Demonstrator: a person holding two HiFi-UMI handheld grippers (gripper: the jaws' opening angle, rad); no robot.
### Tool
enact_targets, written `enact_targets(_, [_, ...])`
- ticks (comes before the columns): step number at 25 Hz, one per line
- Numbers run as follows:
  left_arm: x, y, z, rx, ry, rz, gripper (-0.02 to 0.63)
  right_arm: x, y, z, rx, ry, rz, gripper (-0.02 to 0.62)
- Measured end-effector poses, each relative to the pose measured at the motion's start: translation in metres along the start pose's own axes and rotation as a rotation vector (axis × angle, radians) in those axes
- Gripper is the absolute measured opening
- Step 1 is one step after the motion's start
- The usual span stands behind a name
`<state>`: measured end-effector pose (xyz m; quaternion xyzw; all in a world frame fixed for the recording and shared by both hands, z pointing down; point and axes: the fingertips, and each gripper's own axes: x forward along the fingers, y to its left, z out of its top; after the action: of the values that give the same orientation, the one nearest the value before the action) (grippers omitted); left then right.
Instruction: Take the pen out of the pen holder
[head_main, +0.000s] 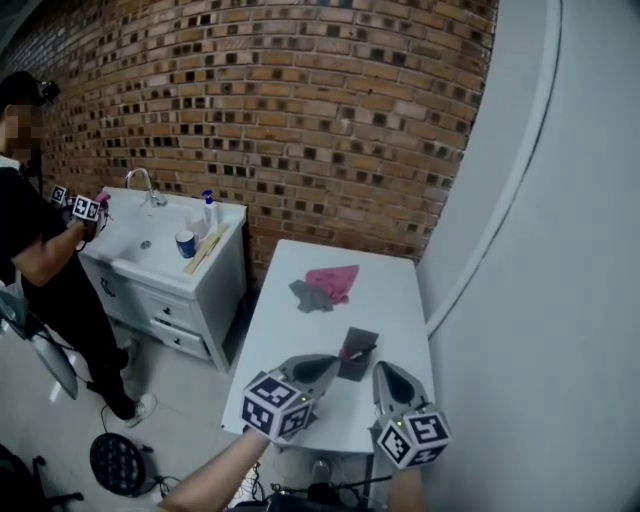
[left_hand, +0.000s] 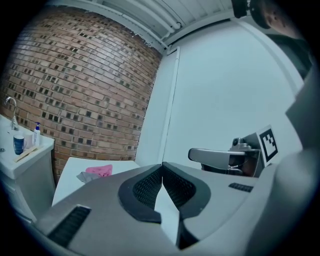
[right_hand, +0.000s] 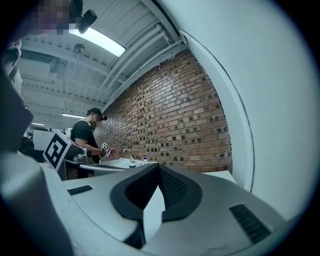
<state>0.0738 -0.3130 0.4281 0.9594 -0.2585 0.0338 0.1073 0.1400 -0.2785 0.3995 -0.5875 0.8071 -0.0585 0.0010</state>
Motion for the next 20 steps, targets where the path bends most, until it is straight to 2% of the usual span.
enact_targets(9, [0.046, 0.022, -0.009, -0.013, 0.011, 0.049, 0.008, 0.032, -0.046, -0.021, 0.001, 0.048, 0.03, 0.0])
enact_targets(20, [0.066, 0.033, -0.01, -0.015, 0.025, 0.078, 0.008, 0.049, -0.066, -0.03, 0.023, 0.084, 0.046, 0.0])
